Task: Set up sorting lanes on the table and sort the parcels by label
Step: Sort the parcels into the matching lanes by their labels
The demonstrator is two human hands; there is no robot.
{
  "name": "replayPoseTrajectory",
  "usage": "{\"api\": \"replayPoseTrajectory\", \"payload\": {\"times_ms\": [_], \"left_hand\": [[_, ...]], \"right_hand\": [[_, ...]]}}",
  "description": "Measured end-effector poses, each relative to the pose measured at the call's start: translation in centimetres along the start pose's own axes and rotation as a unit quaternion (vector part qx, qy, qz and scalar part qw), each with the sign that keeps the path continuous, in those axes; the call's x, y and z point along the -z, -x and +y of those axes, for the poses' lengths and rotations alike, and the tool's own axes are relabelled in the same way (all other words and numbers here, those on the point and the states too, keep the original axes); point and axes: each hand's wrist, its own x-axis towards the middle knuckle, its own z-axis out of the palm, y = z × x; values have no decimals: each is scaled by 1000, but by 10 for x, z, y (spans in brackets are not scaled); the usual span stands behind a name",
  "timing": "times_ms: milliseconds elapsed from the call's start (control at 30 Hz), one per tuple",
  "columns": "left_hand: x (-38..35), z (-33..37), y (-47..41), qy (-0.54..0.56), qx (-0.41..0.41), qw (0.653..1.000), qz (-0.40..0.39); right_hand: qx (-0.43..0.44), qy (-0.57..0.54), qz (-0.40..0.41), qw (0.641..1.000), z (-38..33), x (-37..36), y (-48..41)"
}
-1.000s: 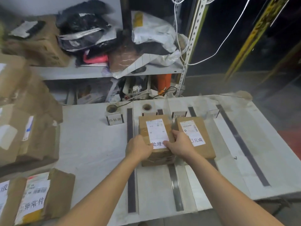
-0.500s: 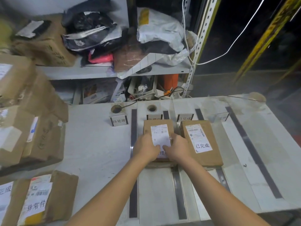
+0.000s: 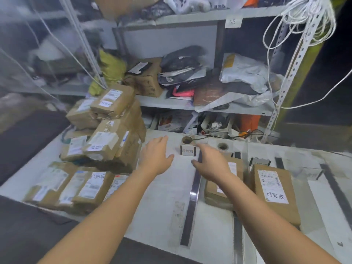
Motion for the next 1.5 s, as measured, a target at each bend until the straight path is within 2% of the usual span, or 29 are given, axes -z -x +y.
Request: {"api": "replayPoseTrajectory", "payload": {"times_ms": [200, 433, 600, 733, 900, 1033, 1167, 1300, 1500], "left_hand": [[42, -94, 31, -62, 68, 995, 40], [45, -225, 24, -58, 124, 989, 47], [32, -303, -10, 36, 145, 989, 21], [11, -339, -36, 229, 170, 958, -24], [-12, -351, -58, 424, 177, 886, -60], [-21, -348, -59, 499, 169, 849, -41], [-13, -336, -58, 521, 137, 842, -17], [0, -308, -51, 515, 98, 851, 3], [10, -228, -39, 520, 44, 853, 3]], "right_hand": [[86, 22, 3, 996, -76, -15, -18], [96, 41, -14, 994, -165, -69, -57], [46, 5, -39, 998, -226, -118, -96], [-20, -92, -51, 994, -259, -153, -122], [-125, -289, -69, 947, -282, -185, -135], [-159, -367, -59, 915, -283, -193, -137], [-143, -415, -35, 898, -279, -178, -125], [-143, -421, -4, 896, -267, -158, -105], [-163, -417, 68, 892, -224, -106, -58]]}}
